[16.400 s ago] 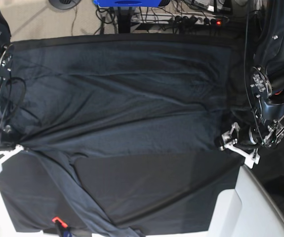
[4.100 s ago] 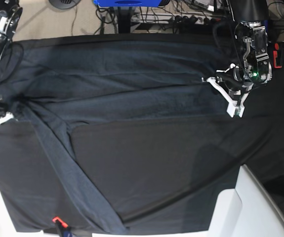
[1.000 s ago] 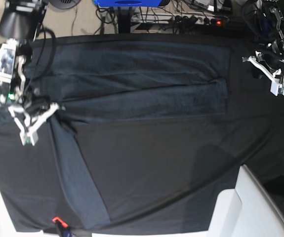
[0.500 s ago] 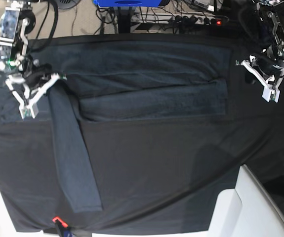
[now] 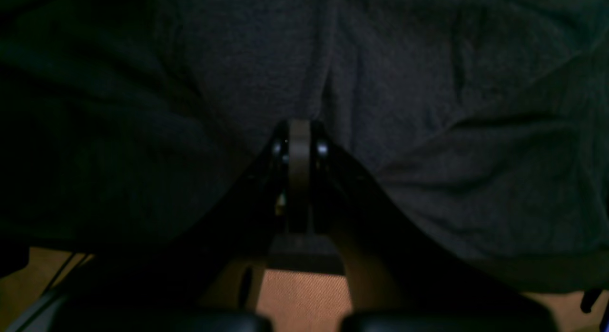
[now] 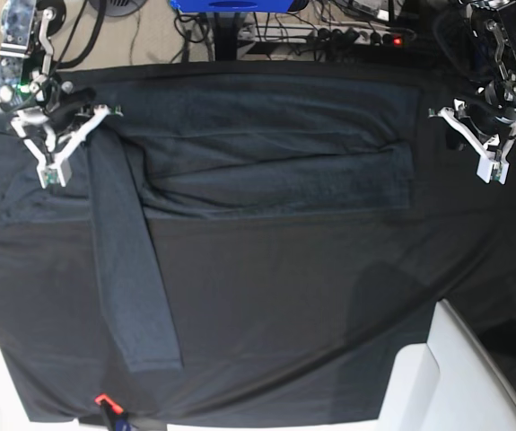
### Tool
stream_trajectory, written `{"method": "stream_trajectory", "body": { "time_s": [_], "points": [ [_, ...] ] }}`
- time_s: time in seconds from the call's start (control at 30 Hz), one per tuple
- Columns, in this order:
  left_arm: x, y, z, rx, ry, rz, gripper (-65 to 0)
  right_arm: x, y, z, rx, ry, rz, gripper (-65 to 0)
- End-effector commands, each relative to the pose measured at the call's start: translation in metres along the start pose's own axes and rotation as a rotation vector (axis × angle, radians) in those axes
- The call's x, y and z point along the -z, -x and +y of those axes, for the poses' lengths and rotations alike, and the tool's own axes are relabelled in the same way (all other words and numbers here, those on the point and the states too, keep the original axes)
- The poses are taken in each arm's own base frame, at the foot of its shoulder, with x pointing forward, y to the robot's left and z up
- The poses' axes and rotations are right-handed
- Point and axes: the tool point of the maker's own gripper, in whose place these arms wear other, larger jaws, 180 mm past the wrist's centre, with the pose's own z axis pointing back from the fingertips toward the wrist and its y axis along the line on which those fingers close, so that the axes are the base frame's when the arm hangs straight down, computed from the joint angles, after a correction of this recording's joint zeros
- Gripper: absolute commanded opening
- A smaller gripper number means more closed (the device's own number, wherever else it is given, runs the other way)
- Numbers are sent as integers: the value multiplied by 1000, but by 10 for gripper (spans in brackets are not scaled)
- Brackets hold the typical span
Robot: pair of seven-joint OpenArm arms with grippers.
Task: Fold the T-shirt properly
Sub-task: 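Release the fabric and raise both grippers away from the folded shirt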
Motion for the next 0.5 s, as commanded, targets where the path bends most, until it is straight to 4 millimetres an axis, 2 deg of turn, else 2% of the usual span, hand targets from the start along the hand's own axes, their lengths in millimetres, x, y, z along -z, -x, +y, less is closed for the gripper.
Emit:
{"method": "stream_trajectory", "body": {
  "time_s": [0.0, 0.23, 0.37, 0.47],
  "points": [
    [-4, -12, 7, 13, -14, -35, -650, -7, -13, -2, -9, 5, -48, -650],
    [-4, -12, 6, 9, -10, -37, -650, -9, -13, -1, -14, 6, -49, -648],
    [-4, -12, 6, 10, -11, -37, -650, -9, -1, -2, -15, 8, 31, -645],
    [-4, -11, 6, 12, -13, -35, -650, -12, -3, -2, -19, 11, 32, -594]
  ]
}}
